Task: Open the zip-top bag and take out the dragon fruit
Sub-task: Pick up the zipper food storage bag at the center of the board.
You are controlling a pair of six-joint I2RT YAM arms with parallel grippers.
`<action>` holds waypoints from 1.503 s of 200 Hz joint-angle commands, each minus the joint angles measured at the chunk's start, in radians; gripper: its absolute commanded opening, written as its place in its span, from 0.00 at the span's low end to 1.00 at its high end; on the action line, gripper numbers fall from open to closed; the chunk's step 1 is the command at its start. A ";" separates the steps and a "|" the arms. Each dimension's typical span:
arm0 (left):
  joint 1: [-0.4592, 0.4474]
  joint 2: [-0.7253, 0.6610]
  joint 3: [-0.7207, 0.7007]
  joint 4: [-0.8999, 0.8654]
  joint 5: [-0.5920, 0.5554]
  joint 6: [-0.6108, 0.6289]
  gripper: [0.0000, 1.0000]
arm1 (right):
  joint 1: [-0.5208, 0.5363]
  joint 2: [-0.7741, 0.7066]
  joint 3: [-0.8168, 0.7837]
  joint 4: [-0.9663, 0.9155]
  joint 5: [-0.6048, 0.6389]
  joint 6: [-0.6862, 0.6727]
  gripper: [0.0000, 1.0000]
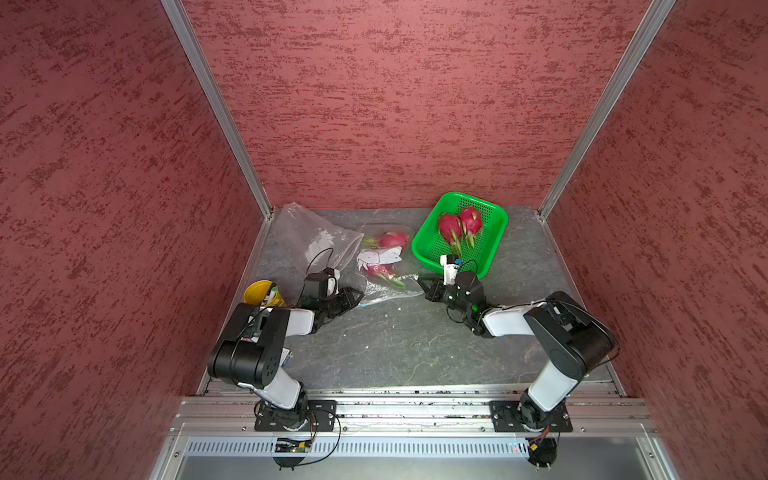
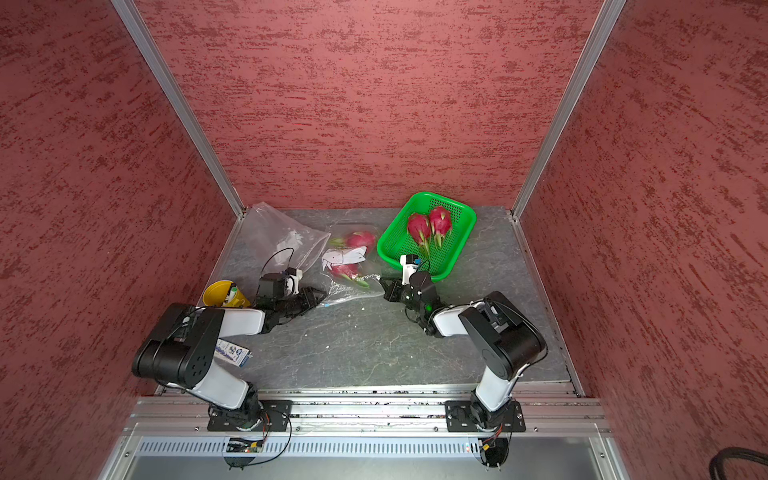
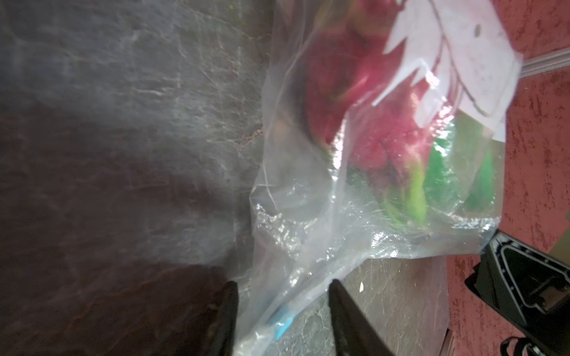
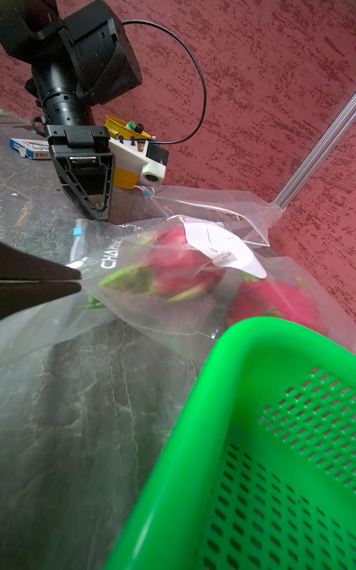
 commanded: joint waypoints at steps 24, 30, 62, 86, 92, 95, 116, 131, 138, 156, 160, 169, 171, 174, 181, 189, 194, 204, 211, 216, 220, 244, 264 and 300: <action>0.011 -0.001 -0.018 -0.020 0.013 -0.015 0.17 | -0.006 0.010 0.010 0.020 -0.009 0.007 0.02; 0.015 -0.016 -0.018 -0.029 0.014 -0.015 0.14 | -0.007 0.010 0.009 0.018 -0.011 0.007 0.02; 0.024 -0.148 0.003 -0.106 0.029 -0.013 0.00 | -0.006 0.003 0.020 0.005 -0.046 0.009 0.02; 0.026 -0.271 0.046 -0.179 0.052 -0.018 0.00 | -0.006 -0.018 0.037 -0.031 -0.095 0.001 0.03; 0.026 -0.299 0.058 -0.197 0.057 -0.021 0.00 | -0.007 -0.028 0.044 -0.052 -0.102 -0.010 0.03; 0.025 -0.312 0.066 -0.205 0.060 -0.021 0.00 | -0.008 -0.034 0.049 -0.066 -0.104 -0.016 0.03; 0.026 -0.372 0.131 -0.264 0.095 -0.018 0.00 | -0.006 -0.079 0.082 -0.177 -0.122 -0.079 0.04; 0.025 -0.381 0.185 -0.297 0.136 -0.016 0.00 | -0.006 -0.119 0.097 -0.259 -0.113 -0.127 0.07; 0.024 -0.380 0.209 -0.302 0.155 -0.024 0.00 | -0.007 -0.140 0.104 -0.296 -0.101 -0.148 0.09; 0.018 -0.369 0.247 -0.280 0.197 -0.061 0.00 | -0.008 -0.198 0.117 -0.388 -0.044 -0.209 0.19; 0.016 -0.367 0.253 -0.270 0.204 -0.071 0.00 | -0.006 -0.212 0.123 -0.409 -0.029 -0.225 0.21; 0.010 -0.362 0.267 -0.256 0.217 -0.089 0.00 | -0.006 -0.245 0.136 -0.457 0.010 -0.262 0.25; 0.008 -0.361 0.270 -0.255 0.219 -0.092 0.00 | -0.006 -0.249 0.138 -0.468 0.019 -0.271 0.26; 0.006 -0.360 0.276 -0.254 0.222 -0.097 0.00 | -0.007 -0.251 0.144 -0.482 0.032 -0.284 0.28; 0.000 -0.357 0.290 -0.255 0.227 -0.104 0.00 | -0.007 -0.296 0.157 -0.515 0.060 -0.314 0.32; -0.009 -0.355 0.304 -0.255 0.230 -0.112 0.00 | -0.006 -0.323 0.176 -0.549 0.082 -0.350 0.38; -0.016 -0.353 0.313 -0.255 0.232 -0.118 0.00 | -0.006 -0.339 0.188 -0.566 0.089 -0.371 0.41; -0.028 -0.352 0.333 -0.259 0.236 -0.127 0.00 | -0.006 -0.364 0.219 -0.600 0.094 -0.411 0.44; -0.037 -0.349 0.347 -0.264 0.235 -0.136 0.00 | -0.004 -0.379 0.240 -0.621 0.095 -0.435 0.45; -0.041 -0.346 0.354 -0.267 0.235 -0.144 0.00 | -0.002 -0.388 0.253 -0.631 0.095 -0.453 0.45; -0.045 -0.344 0.364 -0.268 0.237 -0.151 0.00 | 0.001 -0.394 0.264 -0.635 0.095 -0.465 0.45; -0.060 -0.322 0.402 -0.273 0.254 -0.199 0.00 | 0.042 -0.428 0.312 -0.623 0.081 -0.549 0.45; -0.067 -0.306 0.432 -0.296 0.258 -0.222 0.00 | 0.091 -0.435 0.341 -0.588 0.087 -0.620 0.44; -0.078 -0.279 0.450 -0.323 0.248 -0.244 0.00 | 0.164 -0.384 0.344 -0.458 0.125 -0.745 0.43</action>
